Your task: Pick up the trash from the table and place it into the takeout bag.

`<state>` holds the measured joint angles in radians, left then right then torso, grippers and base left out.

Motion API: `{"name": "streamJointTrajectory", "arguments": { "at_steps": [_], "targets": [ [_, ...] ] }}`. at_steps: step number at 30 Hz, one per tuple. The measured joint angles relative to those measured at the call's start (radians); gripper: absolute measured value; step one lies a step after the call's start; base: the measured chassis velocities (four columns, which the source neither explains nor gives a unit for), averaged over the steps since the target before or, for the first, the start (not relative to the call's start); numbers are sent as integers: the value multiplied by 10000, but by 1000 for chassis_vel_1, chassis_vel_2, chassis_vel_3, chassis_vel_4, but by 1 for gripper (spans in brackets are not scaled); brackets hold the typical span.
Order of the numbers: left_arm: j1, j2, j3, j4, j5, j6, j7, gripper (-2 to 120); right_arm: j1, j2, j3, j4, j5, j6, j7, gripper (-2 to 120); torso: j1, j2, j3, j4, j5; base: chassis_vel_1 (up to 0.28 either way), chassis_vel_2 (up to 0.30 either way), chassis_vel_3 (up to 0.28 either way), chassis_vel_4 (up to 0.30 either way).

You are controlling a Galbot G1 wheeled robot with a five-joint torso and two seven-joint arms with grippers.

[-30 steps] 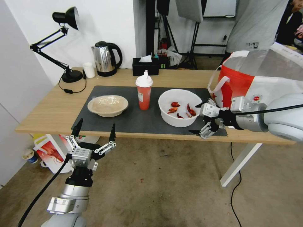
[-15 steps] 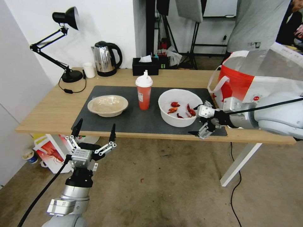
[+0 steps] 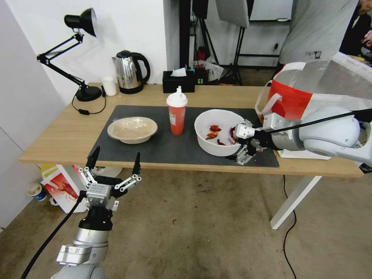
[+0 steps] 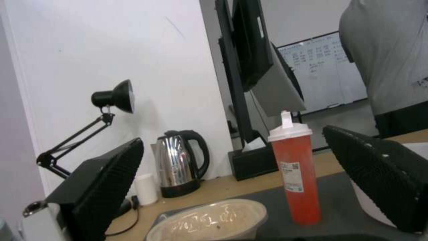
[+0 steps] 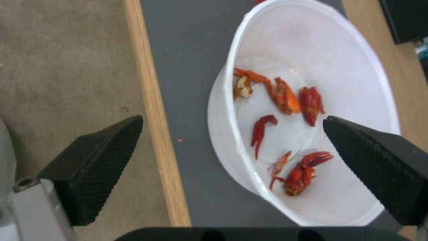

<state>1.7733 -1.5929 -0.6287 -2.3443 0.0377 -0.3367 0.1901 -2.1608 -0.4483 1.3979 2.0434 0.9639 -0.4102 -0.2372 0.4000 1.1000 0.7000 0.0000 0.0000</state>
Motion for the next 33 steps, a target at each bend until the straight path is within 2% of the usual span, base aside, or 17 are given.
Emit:
{"name": "streamJointTrajectory", "arguments": {
  "at_steps": [10, 26, 30, 31, 33],
  "targets": [
    [66, -1, -38, 15, 0, -47, 0, 100, -901, -286, 784, -377, -59, -46, 23, 100, 0, 0, 0, 1, 0, 0, 0, 0, 0],
    [130, -7, -115, 76, 3, -258, -5, 100, -1699, -488, 1208, -855, -148, -64, -52, 99, 0, 0, 0, 1, 0, 0, 0, 0, 0],
    [39, -9, -76, 162, 13, -259, -6, 100, -1811, -494, 1251, -876, -135, -44, -91, 86, 0, 0, -1, 0, -1, 0, 0, 0, 0],
    [39, -9, -76, 162, 13, -259, -6, 100, -1811, -494, 1251, -876, -135, -44, -91, 86, 0, 0, -1, 0, -1, 0, 0, 0, 0],
    [22, -9, -72, 197, 13, -260, -6, 100, -1864, -484, 1252, -877, -128, -31, -113, 76, 0, 0, 0, 0, 0, 0, 0, 0, 0]
  ]
}}
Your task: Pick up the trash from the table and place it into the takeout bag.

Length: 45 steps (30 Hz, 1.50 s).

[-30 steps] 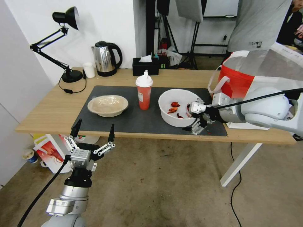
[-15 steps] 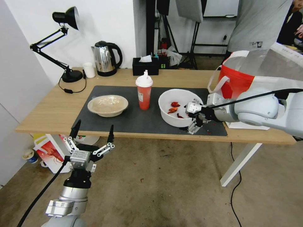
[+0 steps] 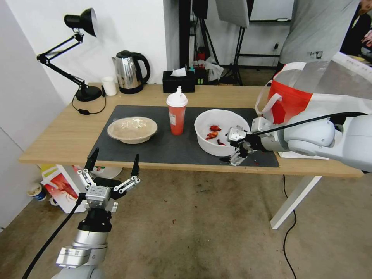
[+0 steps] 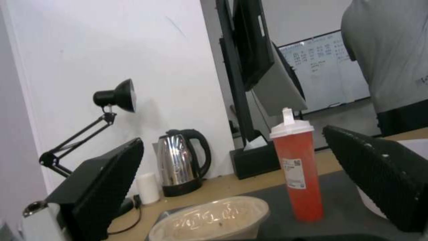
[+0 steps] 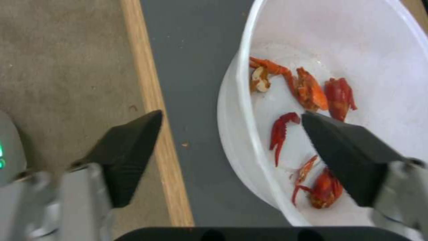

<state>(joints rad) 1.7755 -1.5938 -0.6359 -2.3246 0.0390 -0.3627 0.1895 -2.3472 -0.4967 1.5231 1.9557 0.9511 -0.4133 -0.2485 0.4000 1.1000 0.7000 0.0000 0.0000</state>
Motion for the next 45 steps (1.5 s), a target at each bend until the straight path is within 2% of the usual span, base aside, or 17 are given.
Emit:
{"name": "streamJointTrajectory", "arguments": {
  "at_steps": [2, 3, 6, 7, 10, 11, 16, 17, 21, 26, 38, 45],
  "targets": [
    [-10, 0, 0, 33, -4, -24, 0, 100, -63, 12, 0, -5, 2, 3, -3, 67, 0, 0, 0, 0, -1, 0, 0, 0, 0],
    [-10, 0, 0, 33, -4, -24, 0, 100, -63, 12, 0, -5, 2, 3, -3, 67, 0, 0, 0, 0, -1, 0, 0, 0, 0],
    [-27, 0, 2, 47, -16, -46, 0, 100, -166, 36, 0, -29, 2, 4, -1, 52, 0, 0, -1, 0, 0, 0, 0, 0, 0],
    [-27, 0, 2, 47, -16, -46, 0, 100, -166, 36, 0, -29, 2, 4, -1, 52, 0, 0, -1, 0, 0, 0, 0, 0, 0],
    [-56, 0, -4, 47, -43, -51, 0, 100, -300, 64, 1, -54, -2, 6, 13, 39, 0, 0, 0, 0, -1, 0, 0, 0, 0],
    [-56, 0, -4, 47, -43, -51, 0, 100, -300, 64, 1, -54, -2, 6, 13, 39, 0, 0, 0, 0, -1, 0, 0, 0, 0],
    [-125, 3, 1, 138, -65, -70, -3, 100, -495, 109, 13, -156, -21, 6, 20, 16, 0, 0, 0, 0, 0, 0, 0, 0, 0],
    [-125, 3, 1, 138, -65, -70, -3, 100, -495, 109, 13, -156, -21, 6, 20, 16, 0, 0, 0, 0, 0, 0, 0, 0, 0],
    [-227, 2, 13, 187, -73, -74, -4, 100, -466, 153, 27, -211, -22, 16, 7, 0, 0, 0, -1, 0, -1, 0, 0, 0, 0],
    [-300, 2, 24, 238, -76, -74, -4, 100, -361, 197, 10, -224, 3, 29, -25, 0, 0, 0, 0, 1, 0, 0, 0, 0, 0],
    [-642, 9, 52, 331, -61, 14, -4, 100, 1003, 322, -431, -210, 704, 333, -239, 0, 0, 0, 0, 0, -1, 0, 0, 0, 0],
    [-737, 11, 99, 491, -35, 18, 3, 100, 976, 452, -124, 80, 957, 602, -232, 0, 0, 0, 0, 0, 0, 0, 0, 0, 0]
  ]
}}
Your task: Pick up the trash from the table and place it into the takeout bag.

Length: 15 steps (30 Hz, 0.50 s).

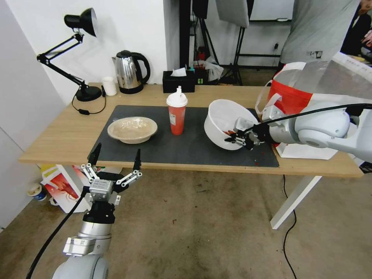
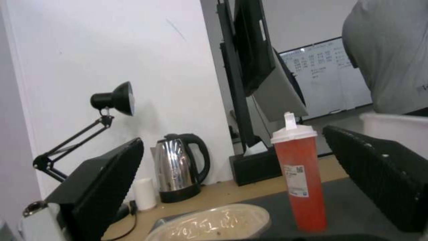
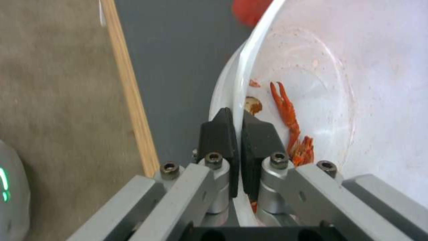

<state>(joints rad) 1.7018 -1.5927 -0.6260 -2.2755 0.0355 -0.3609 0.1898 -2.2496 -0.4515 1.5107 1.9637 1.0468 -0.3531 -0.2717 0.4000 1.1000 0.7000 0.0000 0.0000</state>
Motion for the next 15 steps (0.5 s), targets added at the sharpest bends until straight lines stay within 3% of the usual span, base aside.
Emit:
{"name": "streamJointTrajectory", "arguments": {
  "at_steps": [15],
  "targets": [
    [-184, -3, 98, 133, 64, -12, 10, 100, 455, 71, 88, 585, -62, 167, -422, 0, 0, 0, 0, 0, 0, 0, 0, 0, 0]
  ]
}}
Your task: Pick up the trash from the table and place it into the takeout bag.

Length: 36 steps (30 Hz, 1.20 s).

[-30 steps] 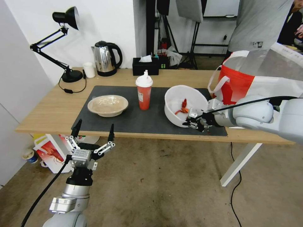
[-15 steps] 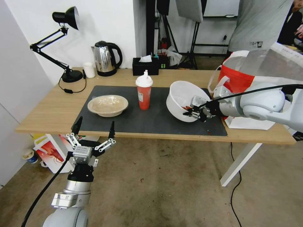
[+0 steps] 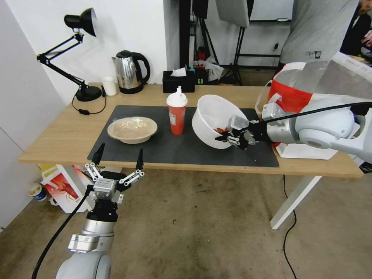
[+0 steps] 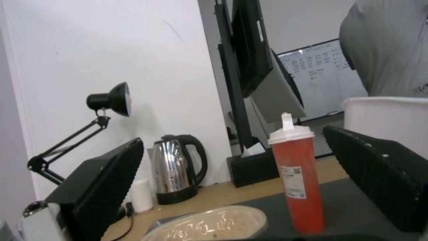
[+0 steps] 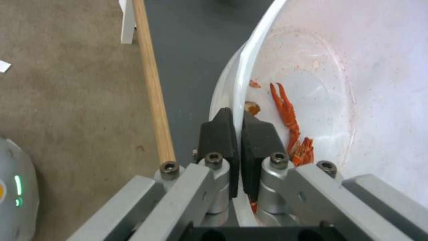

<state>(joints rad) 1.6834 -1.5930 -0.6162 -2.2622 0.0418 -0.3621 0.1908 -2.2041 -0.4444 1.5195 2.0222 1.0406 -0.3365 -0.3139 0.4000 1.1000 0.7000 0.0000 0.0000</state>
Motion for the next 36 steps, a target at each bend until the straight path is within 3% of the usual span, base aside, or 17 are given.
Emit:
{"name": "streamJointTrajectory", "arguments": {
  "at_steps": [23, 36],
  "targets": [
    [-239, 0, 143, 363, 46, -158, 18, 100, 1259, 376, -282, -151, 22, 142, -483, 0, 0, 0, 0, 0, 0, 0, 0, 0, 0],
    [-389, 9, 171, 582, 35, -309, 35, 100, 1446, 434, 428, -558, 272, 142, -479, 0, 0, 0, 0, 1, -1, 0, 0, 0, 0]
  ]
}}
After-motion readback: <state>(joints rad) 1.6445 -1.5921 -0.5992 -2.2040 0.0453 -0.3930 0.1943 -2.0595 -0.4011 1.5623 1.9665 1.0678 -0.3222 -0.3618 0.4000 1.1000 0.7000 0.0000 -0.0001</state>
